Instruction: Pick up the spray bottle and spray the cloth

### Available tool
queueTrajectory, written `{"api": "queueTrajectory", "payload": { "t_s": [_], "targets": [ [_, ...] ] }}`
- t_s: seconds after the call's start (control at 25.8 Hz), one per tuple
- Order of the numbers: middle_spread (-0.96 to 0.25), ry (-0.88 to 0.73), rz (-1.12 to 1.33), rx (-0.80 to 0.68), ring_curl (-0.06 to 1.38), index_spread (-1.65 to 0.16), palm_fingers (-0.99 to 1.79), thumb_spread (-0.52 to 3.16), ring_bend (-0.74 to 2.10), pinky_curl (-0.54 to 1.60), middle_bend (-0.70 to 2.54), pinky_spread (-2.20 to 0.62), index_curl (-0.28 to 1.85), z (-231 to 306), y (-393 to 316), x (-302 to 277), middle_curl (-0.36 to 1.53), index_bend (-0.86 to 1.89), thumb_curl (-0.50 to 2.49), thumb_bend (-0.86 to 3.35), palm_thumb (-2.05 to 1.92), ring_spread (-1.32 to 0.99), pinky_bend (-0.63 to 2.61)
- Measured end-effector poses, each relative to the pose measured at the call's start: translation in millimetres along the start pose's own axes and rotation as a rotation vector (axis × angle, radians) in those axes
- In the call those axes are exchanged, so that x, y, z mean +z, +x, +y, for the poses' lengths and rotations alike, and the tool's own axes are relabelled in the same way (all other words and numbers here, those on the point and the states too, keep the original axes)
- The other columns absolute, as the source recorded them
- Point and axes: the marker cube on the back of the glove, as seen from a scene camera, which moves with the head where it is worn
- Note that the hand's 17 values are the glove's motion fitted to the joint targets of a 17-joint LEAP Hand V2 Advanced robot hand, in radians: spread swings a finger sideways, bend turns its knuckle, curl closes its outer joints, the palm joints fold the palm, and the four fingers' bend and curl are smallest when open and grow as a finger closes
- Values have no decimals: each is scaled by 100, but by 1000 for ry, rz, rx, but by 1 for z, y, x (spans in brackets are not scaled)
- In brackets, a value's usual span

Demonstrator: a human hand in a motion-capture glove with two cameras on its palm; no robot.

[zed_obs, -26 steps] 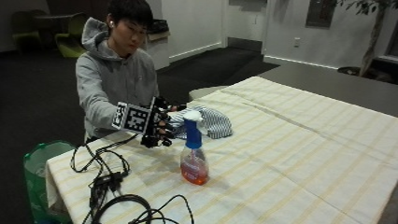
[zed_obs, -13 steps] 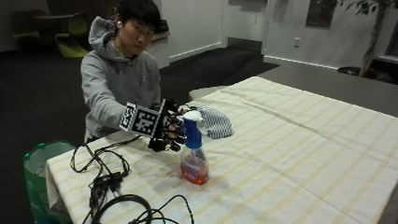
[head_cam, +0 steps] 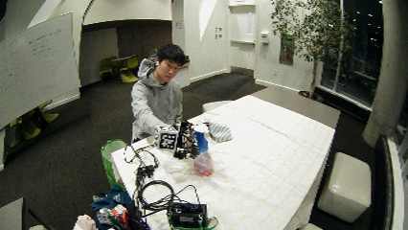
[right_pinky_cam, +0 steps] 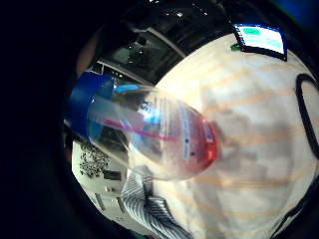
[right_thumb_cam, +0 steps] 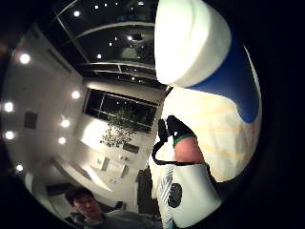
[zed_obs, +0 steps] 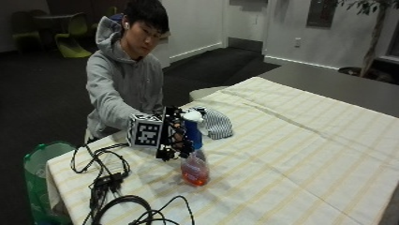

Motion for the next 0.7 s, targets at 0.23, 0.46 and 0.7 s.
{"api": "queueTrajectory", "payload": {
  "t_s": [0.23, 0.46, 0.7],
  "targets": [
    [2, 36, -49, 18, 31, -30, 16, 88, 54, 35, 34, 23, 12, -12, 1, 5, 35, 10, 44, -3, 76, 4, 66],
    [2, 68, -114, 70, 33, -27, 43, 85, 67, 33, 39, 20, 11, -28, 0, 9, 36, 6, 44, -3, 77, 1, 65],
    [-2, 59, -148, 120, 34, -24, 77, 83, 69, 30, 44, 12, 17, -42, -1, 14, 38, 19, 43, -3, 78, -4, 52]
  ]
}}
